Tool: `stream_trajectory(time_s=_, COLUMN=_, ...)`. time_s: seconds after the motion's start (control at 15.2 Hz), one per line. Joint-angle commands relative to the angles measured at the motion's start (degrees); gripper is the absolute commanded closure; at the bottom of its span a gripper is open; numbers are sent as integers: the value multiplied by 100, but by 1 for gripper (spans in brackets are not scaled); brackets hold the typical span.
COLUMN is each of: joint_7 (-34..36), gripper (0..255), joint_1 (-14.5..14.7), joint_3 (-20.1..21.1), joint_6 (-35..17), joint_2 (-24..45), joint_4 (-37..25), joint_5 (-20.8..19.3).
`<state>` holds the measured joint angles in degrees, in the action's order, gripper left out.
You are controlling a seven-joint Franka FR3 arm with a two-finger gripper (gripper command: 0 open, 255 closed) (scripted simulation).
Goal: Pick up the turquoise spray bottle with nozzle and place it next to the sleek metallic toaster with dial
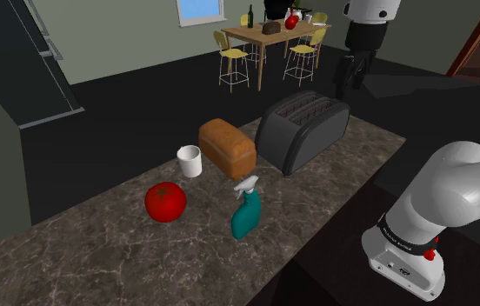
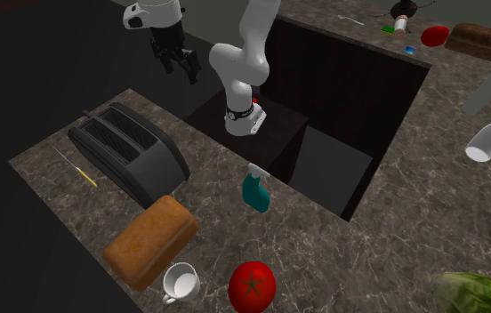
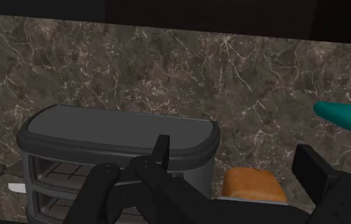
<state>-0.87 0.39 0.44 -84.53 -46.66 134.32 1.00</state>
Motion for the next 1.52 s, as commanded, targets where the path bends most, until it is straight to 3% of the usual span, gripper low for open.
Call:
stream_trajectory(time_s=0.0, joint_7=0, gripper=0, joint_1=0, joint_3=0, joint_6=0, joint_2=0, joint_4=0, joint_5=0)
stream_trajectory(time_s=0.73, joint_7=-941, gripper=0, joint_1=894, joint_3=931, joint_6=-720, joint_2=2227, joint_4=-828, joint_5=-335)
stream_trajectory(time_s=1.45, joint_7=-1576, gripper=0, joint_1=1662, joint_3=1942, joint_6=-1083, joint_2=4169, joint_4=-1615, joint_5=-1097)
